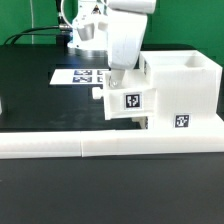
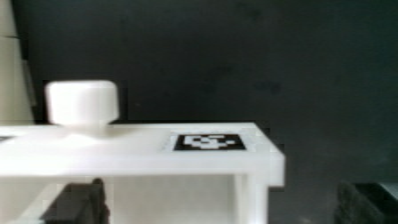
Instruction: Assemble drawer
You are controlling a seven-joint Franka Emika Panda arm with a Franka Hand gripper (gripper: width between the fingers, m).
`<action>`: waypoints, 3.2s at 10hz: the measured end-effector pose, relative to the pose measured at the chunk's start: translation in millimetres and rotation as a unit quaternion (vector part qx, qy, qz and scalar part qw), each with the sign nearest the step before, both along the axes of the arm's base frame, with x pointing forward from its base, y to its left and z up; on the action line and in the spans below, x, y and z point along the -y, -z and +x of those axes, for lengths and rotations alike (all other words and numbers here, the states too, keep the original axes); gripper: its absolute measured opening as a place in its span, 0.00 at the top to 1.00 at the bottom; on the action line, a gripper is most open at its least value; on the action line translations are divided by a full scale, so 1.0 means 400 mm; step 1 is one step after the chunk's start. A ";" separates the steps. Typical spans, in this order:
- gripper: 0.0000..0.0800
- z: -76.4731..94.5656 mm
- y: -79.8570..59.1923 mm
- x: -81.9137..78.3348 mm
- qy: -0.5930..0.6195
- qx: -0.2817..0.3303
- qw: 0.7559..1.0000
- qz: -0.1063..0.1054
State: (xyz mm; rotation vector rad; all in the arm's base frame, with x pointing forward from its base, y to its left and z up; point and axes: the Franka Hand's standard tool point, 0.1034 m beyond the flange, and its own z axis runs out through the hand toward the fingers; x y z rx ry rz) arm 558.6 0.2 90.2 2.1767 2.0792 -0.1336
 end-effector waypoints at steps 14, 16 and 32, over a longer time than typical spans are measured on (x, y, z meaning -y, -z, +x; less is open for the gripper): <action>0.19 -0.047 0.065 0.221 -0.023 -0.032 0.985 0.170; 0.19 -0.029 0.084 0.199 -0.041 -0.043 0.984 0.168; 0.19 0.041 0.101 -0.018 -0.024 -0.050 0.984 0.170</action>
Offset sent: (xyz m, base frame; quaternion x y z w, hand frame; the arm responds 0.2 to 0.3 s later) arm 0.0031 -0.0341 0.0493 -0.0380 0.0805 -0.0017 0.9960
